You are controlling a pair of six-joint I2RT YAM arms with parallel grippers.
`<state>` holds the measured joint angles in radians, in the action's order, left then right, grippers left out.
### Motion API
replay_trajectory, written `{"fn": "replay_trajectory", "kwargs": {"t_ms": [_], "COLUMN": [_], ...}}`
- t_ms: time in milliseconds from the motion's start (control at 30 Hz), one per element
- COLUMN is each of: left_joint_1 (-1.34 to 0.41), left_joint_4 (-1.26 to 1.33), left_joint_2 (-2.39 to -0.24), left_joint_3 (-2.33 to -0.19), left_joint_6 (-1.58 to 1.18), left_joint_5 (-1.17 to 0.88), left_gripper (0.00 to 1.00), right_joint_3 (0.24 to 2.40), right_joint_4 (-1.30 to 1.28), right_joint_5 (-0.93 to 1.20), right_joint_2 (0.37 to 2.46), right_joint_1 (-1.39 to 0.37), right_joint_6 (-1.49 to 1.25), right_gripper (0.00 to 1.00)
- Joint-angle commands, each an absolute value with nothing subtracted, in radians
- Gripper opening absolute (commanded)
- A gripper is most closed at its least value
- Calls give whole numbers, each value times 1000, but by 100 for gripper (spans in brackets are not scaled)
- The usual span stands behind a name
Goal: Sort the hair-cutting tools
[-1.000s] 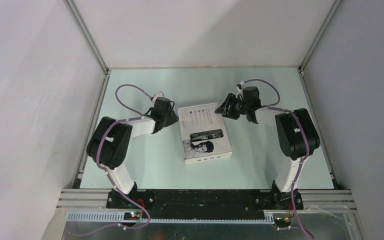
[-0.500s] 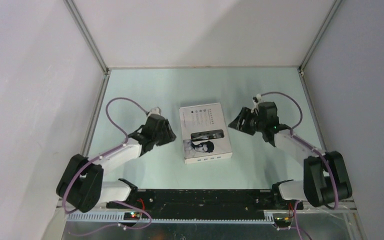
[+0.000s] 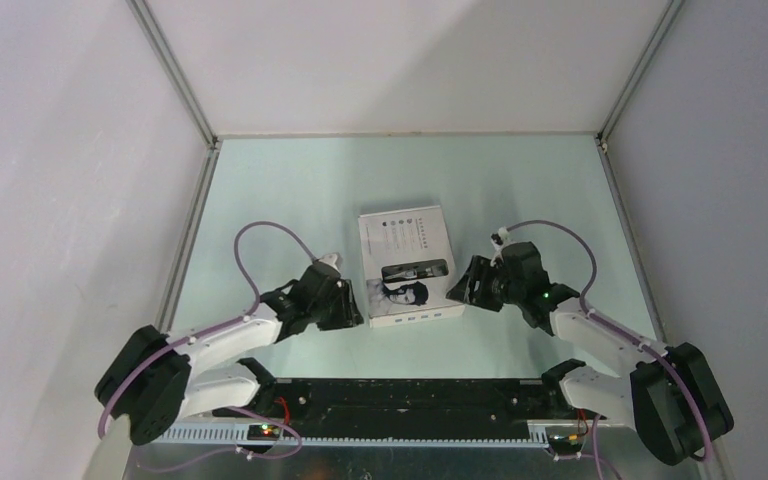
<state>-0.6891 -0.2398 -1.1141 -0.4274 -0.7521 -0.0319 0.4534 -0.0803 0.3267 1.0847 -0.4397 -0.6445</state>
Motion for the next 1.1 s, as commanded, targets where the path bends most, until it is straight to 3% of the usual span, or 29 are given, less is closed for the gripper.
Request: {"fn": "replay_trajectory", "kwargs": {"t_ms": [0,367,633,967,1067], "left_joint_1": [-703,-799,-793,-766,-767], "left_joint_4": [-196,-177,-392,-737,-731], "left_joint_2": [-1171,-1205,-993,-505,-403], "left_joint_3": [-458,-535,-536,-774,-828], "left_joint_6": [-753,-726,-757,-601,-473], "left_joint_5": [-79,-75,176,687,766], "left_gripper": [50,50,62,90,97], "right_joint_3": [445,445,471,673,723], "right_joint_4": [-22,-11,-263,-600,-635], "right_joint_5": [288,295,72,-179,-252], "right_joint_2": [1088,1058,762,377,326], "right_joint_1": [-485,-529,-453,-293,-291], "right_joint_6": [-699,-729,-619,-438,-391], "right_gripper": [61,61,65,98,99]}}
